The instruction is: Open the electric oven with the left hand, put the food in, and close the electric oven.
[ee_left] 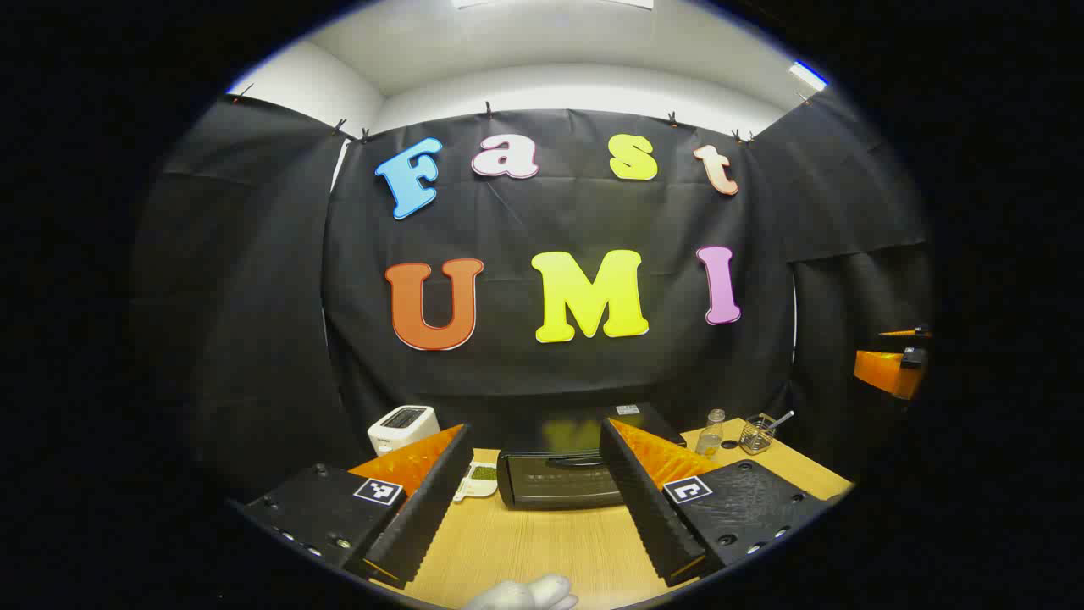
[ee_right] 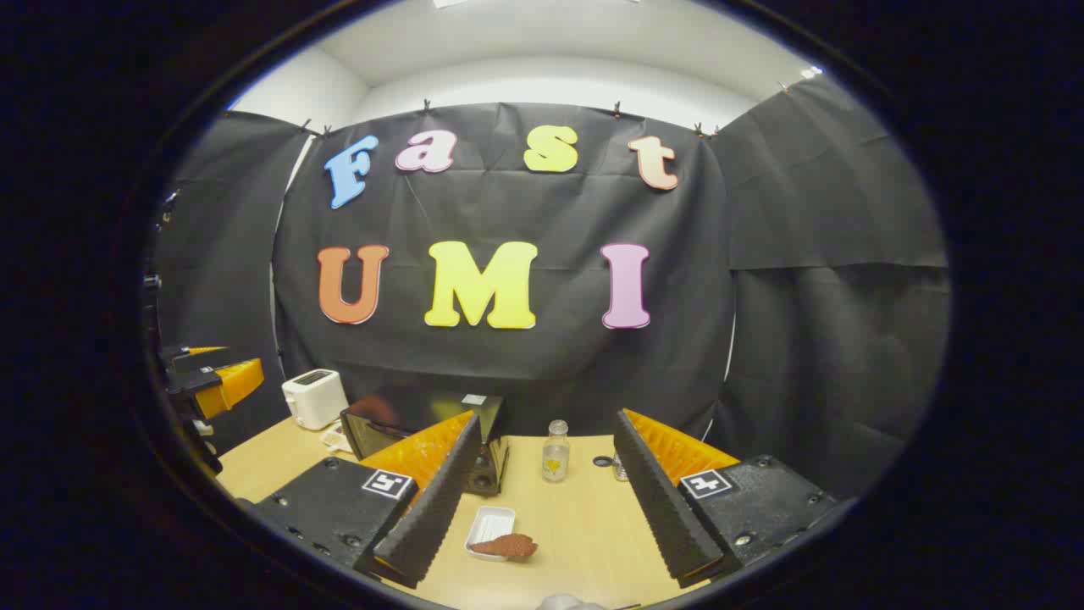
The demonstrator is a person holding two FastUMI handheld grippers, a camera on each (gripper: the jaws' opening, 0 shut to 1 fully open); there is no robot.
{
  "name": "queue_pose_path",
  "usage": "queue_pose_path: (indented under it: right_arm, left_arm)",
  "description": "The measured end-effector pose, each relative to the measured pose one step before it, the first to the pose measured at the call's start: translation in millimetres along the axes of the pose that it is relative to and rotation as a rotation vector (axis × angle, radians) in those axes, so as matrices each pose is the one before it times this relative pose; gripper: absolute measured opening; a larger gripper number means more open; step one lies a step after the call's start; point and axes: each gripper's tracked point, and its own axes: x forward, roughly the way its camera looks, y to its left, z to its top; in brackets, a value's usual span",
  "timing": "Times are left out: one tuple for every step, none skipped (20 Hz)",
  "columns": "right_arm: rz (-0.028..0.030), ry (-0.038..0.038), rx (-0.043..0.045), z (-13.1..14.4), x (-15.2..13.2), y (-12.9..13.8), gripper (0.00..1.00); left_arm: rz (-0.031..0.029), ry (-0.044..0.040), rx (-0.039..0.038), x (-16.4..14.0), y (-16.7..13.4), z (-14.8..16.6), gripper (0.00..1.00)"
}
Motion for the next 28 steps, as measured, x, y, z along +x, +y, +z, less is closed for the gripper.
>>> queue_pose_path:
  right_arm:
    - [-0.00245, -0.00301, -0.00057, 1.35, 0.73, -0.61, 0.96]
    - [-0.00053, -0.00399, 0.00267, 0.76, 0.03, 0.29, 1.0]
    - [0.00161, 0.00066, 0.00256, 0.94, 0.57, 0.85, 1.0]
    - [-0.00349, -0.00103, 0.00153, -1.88, 0.23, -1.87, 0.99]
    - [-0.00196, 0.00034, 0.00155, 1.22, 1.05, -1.24, 1.0]
    - [-0.00223, -0.00031, 0.00254, -0.69, 0.15, -0.26, 0.97]
    - [-0.00207, 0.00027, 0.00137, 0.56, 0.33, -0.98, 0.97]
    - [-0.0022, 0.00213, 0.00022, -2.24, 0.35, -0.82, 0.96]
    - [-0.00393, 0.00046, 0.00068, 0.21, 0.17, -1.33, 1.0]
    - [-0.00315, 0.00377, 0.0008, -1.2, 0.04, -1.58, 1.0]
    - [-0.00238, 0.00316, 0.00225, -0.76, -0.84, -1.32, 1.0]
    - [-0.00492, 0.0023, 0.00137, -1.8, -0.48, -1.07, 1.0]
    - [-0.00369, 0.00384, -0.00078, -0.79, -1.03, -2.52, 1.0]
    - [-0.00351, 0.00291, -0.00262, -1.67, -0.47, -1.44, 1.0]
    - [-0.00442, 0.00136, -0.00371, -0.34, -1.68, -1.68, 1.0]
    - [-0.00576, 0.00261, -0.00446, -0.95, -1.61, -2.86, 0.96]
    - [-0.00573, 0.00411, -0.00314, -0.78, -1.97, -2.71, 0.97]
    - [-0.00542, 0.0028, -0.0002, -1.09, -2.72, -3.36, 0.96]
    - [-0.00501, -0.00211, 0.0067, 1.11, -3.07, -2.99, 0.96]
    - [-0.00915, 0.00301, 0.00626, -0.77, -1.43, -2.99, 1.0]
    - [-0.01077, 0.00772, 0.00127, -2.74, -2.26, -4.1, 0.96]
    - [-0.01177, 0.00855, 0.00063, -2.54, -1.94, -4.51, 0.96]
    - [-0.01061, 0.00961, -0.00032, -1.99, -2.62, -4.1, 0.96]
    - [-0.01058, 0.00898, -0.00045, -2.96, -2.05, -2.94, 1.0]
    - [-0.00997, 0.01048, -0.00028, -1.98, -2.15, -3.14, 1.0]
    - [-0.00965, 0.00846, 0.00173, -1.78, -1.5, -2.65, 1.0]
    - [-0.00672, 0.0098, 0.00329, -1.37, -1.69, -1.91, 1.0]
    - [-0.00847, 0.00895, 0.0009, -3.01, -2.64, -1.71, 1.0]
  left_arm:
    - [-0.00312, 0.0055, -0.00174, 1.09, -2.66, -1.68, 0.96]
    - [-0.00334, 0.00317, -0.00064, 1.68, 0.35, -0.23, 0.96]
    - [-0.00457, -0.00006, 0.0015, 0.85, -1.16, 1.26, 0.96]
    - [-0.0019, -0.00175, 0.00187, 2.52, -0.39, -0.63, 0.96]
    - [-0.00512, -0.0017, -0.00043, 1.33, -1.3, 0.31, 0.96]
    - [-0.00261, -0.0015, -0.00174, -0.33, -1.54, 0.53, 0.96]
    - [-0.0047, -0.00095, -0.00243, 1.74, -1.9, 0.42, 0.96]
    - [-0.00492, -0.00176, -0.00033, 1.6, -2.18, 1.01, 0.96]
    - [-0.00287, 0.00005, 0.00202, 1.14, -1.76, -0.41, 0.96]
    - [-0.00572, -0.00186, 0.00101, 2.41, -1.05, -1.02, 0.96]
    - [-0.00289, -0.0008, 0.00181, 2.65, -1.15, -0.8, 0.96]
    - [-0.00558, 0.00157, -0.00053, 3.99, -2.25, -1.85, 0.96]
    - [-0.00633, 0.00154, -0.00219, 4.26, -2.97, -2.14, 0.96]
    - [-0.00925, 0.00266, -0.0034, 4.69, -3.37, -3.05, 0.96]
    - [-0.00881, 0.00318, -0.00521, 6.08, -3.9, -2.3, 0.96]
    - [-0.01169, 0.00567, -0.006, 6.68, -4.25, -3.41, 0.96]
    - [-0.00629, 0.00248, -0.00068, 8.21, -3.12, -4.13, 0.96]
    - [-0.00495, 0.00427, 0.00255, 9.06, -2.03, -3.7, 0.96]
    - [-0.00786, 0.00237, 0.00513, 9.46, -4.26, -3.82, 0.96]
    - [-0.00417, 0.00301, 0.00588, 10.84, -4.3, -4.54, 0.96]
    - [-0.00613, 0.00954, 0.00177, 11.65, -3.78, -6.59, 0.96]
    - [-0.00295, -0.00238, 0.0013, 10.52, -3.29, -2.55, 0.96]
    - [0.00261, -0.00075, 0.00127, 11.27, -2.15, -2.76, 0.96]
    - [0.00254, -0.0022, 0.00466, 11.44, -2.29, -3.28, 0.96]
    - [-0.00467, 0.00071, -0.00109, 10.78, -3.4, -4.77, 0.96]
    - [-0.00505, 0.0053, -0.00197, 12.22, -3.74, -5.24, 0.96]
    - [-0.00628, 0.00732, 0.00005, 12.81, -2.94, -6.73, 0.96]
    - [-0.00128, 0.00556, -0.0001, 10.48, -0.68, -5.96, 0.97]
